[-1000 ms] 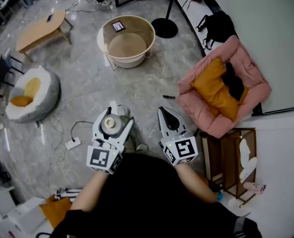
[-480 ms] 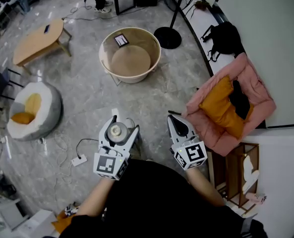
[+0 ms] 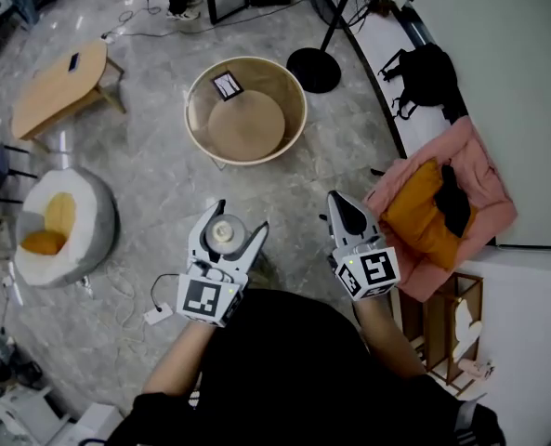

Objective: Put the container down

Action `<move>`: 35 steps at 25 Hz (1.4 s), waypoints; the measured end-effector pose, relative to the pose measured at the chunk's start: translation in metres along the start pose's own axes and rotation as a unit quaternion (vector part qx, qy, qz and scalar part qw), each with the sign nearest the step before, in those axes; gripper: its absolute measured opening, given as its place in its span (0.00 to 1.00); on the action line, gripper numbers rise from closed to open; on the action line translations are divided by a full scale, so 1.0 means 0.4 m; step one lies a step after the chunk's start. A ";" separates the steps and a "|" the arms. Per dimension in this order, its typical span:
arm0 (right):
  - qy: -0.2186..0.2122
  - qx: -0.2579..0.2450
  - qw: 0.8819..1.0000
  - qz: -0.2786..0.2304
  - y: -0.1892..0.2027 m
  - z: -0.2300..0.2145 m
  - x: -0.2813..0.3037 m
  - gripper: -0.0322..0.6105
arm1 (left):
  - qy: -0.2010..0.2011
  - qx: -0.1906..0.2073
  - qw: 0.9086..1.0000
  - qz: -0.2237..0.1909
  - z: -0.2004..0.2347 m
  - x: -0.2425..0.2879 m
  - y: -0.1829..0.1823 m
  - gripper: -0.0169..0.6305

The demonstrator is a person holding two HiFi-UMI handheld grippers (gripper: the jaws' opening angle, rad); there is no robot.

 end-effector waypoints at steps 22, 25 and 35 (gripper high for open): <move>0.000 0.002 1.000 -0.001 -0.026 -0.048 0.406 0.08 | 0.000 -0.010 1.000 -0.024 0.302 0.203 -0.037 0.57; -0.024 -0.001 1.000 0.002 -0.020 -0.073 0.460 0.08 | -0.018 0.000 1.000 -0.025 0.313 0.238 -0.046 0.57; -0.142 0.011 0.990 -0.002 -0.032 -0.265 0.725 0.08 | -0.120 -0.015 0.992 -0.034 0.380 0.496 -0.038 0.57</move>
Point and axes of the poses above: the fingertips, and each gripper's own axes: x forward along the fingers, z to its left, y out of its underside, the point moved 1 cm from there along -x, backward along the fingers, and after that the axes turned 11 degrees about -z, right-handed, at the moved point
